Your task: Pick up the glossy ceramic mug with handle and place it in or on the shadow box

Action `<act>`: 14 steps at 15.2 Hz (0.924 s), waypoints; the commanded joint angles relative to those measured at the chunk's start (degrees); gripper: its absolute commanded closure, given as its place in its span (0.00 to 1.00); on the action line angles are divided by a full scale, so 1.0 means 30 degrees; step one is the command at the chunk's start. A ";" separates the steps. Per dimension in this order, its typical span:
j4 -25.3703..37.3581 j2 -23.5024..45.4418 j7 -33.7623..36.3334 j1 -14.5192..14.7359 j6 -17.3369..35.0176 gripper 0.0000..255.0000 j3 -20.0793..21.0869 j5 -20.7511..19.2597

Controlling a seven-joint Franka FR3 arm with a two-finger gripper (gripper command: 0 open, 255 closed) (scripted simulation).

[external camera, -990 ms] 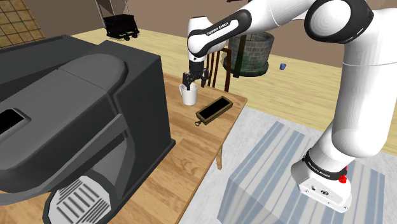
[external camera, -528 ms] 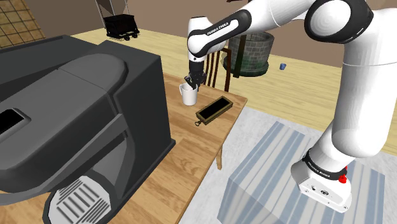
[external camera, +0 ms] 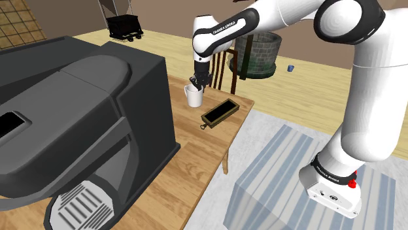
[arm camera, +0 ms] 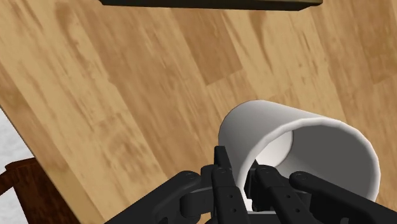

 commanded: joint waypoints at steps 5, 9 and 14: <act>0.0691 -0.0572 0.0059 -0.0019 -0.1254 1.00 0.0014 0.0017; 0.1273 -0.0894 0.0106 -0.0028 -0.2156 1.00 0.0021 0.0024; 0.2112 -0.1214 0.0169 -0.0037 -0.3312 1.00 0.0028 0.0029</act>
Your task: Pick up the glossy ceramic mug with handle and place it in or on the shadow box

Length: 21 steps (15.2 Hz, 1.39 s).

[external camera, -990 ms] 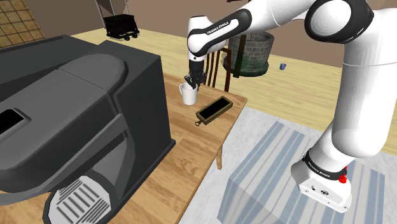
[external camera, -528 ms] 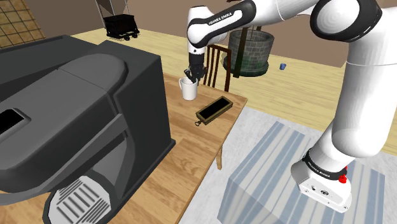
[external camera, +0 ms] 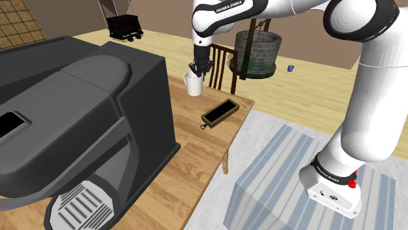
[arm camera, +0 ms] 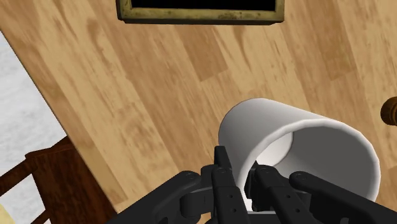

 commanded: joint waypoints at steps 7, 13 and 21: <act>0.1571 -0.0357 0.0108 -0.0008 -0.1925 1.00 0.0010 -0.0001; -0.4391 -0.5267 -0.0111 -0.0153 -0.0864 1.00 0.0072 0.0490; -0.9229 -0.9525 -0.0330 -0.0130 -0.0281 1.00 0.0065 0.0943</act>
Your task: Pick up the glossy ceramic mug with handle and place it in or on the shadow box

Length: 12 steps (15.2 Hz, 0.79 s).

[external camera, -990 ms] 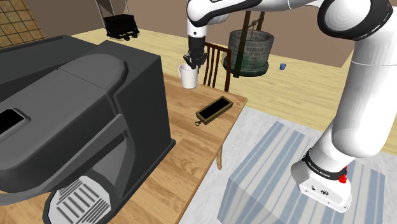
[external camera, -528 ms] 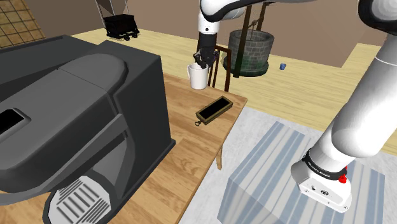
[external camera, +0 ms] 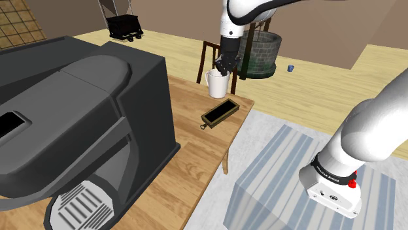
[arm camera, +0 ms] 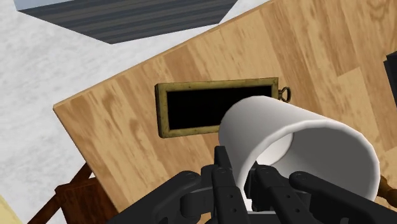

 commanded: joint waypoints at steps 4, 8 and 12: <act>-0.1190 0.0075 -0.0093 0.0016 0.1264 1.00 0.0023 0.0047; -0.1920 0.0377 -0.0156 0.0029 0.2294 1.00 0.0048 0.0068; -0.2588 0.0745 -0.0217 0.0043 0.3329 1.00 0.0073 0.0088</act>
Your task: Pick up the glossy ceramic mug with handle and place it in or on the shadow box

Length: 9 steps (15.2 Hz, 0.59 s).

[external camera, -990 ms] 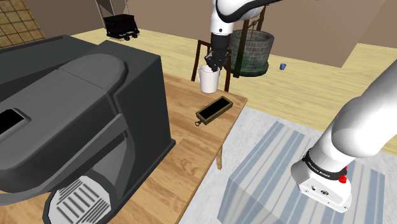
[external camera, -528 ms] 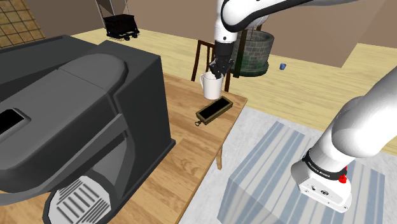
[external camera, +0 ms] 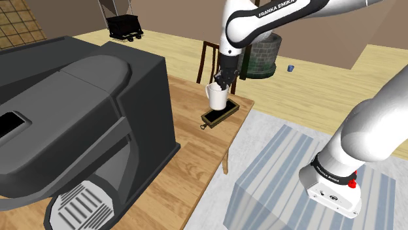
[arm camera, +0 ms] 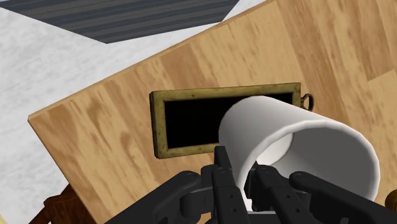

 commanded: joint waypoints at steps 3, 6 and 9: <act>-0.0557 0.0456 -0.0054 0.0013 0.1027 1.00 0.0026 0.0015; -0.0707 0.0575 -0.0069 0.0017 0.1295 1.00 0.0032 0.0019; -0.0707 0.0576 -0.0069 0.0017 0.1295 1.00 0.0031 0.0019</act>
